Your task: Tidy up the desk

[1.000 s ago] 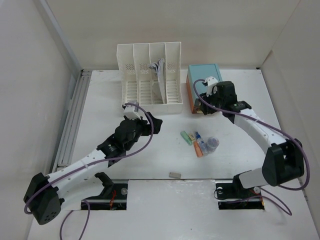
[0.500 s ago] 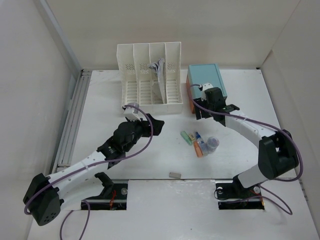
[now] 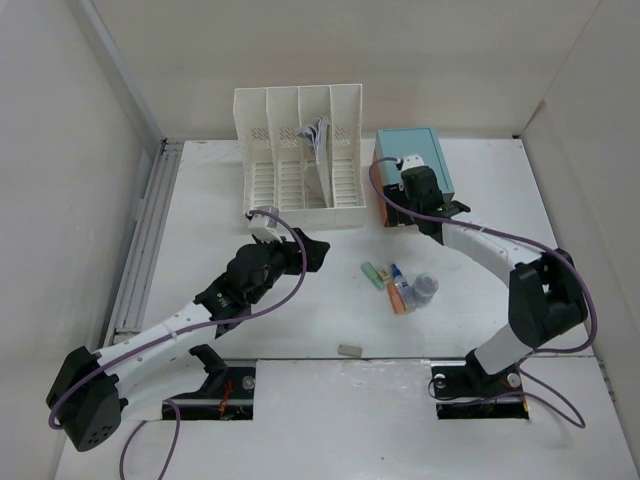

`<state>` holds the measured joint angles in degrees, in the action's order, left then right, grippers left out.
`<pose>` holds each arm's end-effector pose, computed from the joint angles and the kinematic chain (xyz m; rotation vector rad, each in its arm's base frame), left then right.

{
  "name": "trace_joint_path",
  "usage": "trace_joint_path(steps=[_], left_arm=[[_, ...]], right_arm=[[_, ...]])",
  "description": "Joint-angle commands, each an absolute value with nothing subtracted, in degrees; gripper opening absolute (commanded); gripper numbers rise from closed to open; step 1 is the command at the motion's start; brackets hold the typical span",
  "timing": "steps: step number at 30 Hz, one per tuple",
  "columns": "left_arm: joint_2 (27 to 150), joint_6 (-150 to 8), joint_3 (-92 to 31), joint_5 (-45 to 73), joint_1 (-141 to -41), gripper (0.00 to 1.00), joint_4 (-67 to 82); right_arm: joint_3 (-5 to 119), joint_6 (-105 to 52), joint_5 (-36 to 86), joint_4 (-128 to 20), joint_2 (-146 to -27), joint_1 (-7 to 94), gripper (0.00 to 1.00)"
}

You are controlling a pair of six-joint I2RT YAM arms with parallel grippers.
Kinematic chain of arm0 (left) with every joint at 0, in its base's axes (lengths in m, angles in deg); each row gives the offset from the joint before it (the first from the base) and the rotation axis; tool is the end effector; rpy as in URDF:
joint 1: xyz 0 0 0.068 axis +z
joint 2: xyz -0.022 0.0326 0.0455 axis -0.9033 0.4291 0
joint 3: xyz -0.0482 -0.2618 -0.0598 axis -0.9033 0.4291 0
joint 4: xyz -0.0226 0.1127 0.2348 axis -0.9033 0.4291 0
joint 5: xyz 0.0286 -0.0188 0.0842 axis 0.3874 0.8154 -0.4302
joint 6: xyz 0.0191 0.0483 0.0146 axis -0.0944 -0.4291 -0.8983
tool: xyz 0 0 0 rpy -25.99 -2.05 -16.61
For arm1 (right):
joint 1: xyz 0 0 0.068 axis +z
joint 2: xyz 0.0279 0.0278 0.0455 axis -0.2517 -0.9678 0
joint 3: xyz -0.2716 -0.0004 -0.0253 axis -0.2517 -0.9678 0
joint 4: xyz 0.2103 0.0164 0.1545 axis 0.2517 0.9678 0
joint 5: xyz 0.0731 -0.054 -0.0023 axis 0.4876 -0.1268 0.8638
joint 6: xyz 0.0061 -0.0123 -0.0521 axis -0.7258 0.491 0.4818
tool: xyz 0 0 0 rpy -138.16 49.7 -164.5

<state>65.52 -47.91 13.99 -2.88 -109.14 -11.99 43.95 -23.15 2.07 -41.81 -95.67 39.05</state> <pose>0.1574 -0.1477 0.2692 0.0206 1.7078 -0.9369 0.3209 0.1361 0.2468 -0.2767 2.2268 -0.0350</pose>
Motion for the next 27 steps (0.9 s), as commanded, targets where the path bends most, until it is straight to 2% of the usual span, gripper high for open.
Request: trace_joint_path(steps=[1,10,14,15,17,18,20,21,27], left_arm=[[64.08,-47.54,14.58,-2.33,-109.33,0.81,-15.54],[62.32,-47.01,14.58,-2.33,-109.33,0.81,-13.88],[61.79,-47.01,15.1,-2.85,-109.33,0.81,-13.87],[61.79,-47.01,15.1,-2.85,-109.33,0.81,-13.87],[61.79,-47.01,15.1,-2.85,-109.33,0.81,-13.35],[61.79,-47.01,15.63,-2.85,-109.33,0.81,-13.34],[61.79,-47.01,15.63,-2.85,-109.33,0.81,-13.34],[61.18,-47.01,15.63,-2.85,-109.33,0.81,-13.34],[59.86,-47.01,15.63,-2.85,-109.33,0.81,-12.29]], right_arm=[[46.97,-24.12,-0.57,-44.93,-96.55,39.71,0.73],[49.09,-25.17,0.66,-44.94,-99.8,38.57,0.71],[49.09,-25.17,0.66,-44.94,-99.8,38.57,0.58],[49.09,-25.17,0.66,-44.94,-99.8,38.57,0.5],[49.09,-25.7,0.66,-44.94,-98.67,38.57,0.42],[48.39,-25.7,0.66,-44.94,-98.66,38.57,0.35],[47.77,-25.7,1.45,-44.94,-97.17,38.57,0.29],[47.07,-26.22,2.15,-44.94,-96.04,38.57,0.27],[42.51,-25.01,5.57,-43.8,-91.02,39.71,0.27]])
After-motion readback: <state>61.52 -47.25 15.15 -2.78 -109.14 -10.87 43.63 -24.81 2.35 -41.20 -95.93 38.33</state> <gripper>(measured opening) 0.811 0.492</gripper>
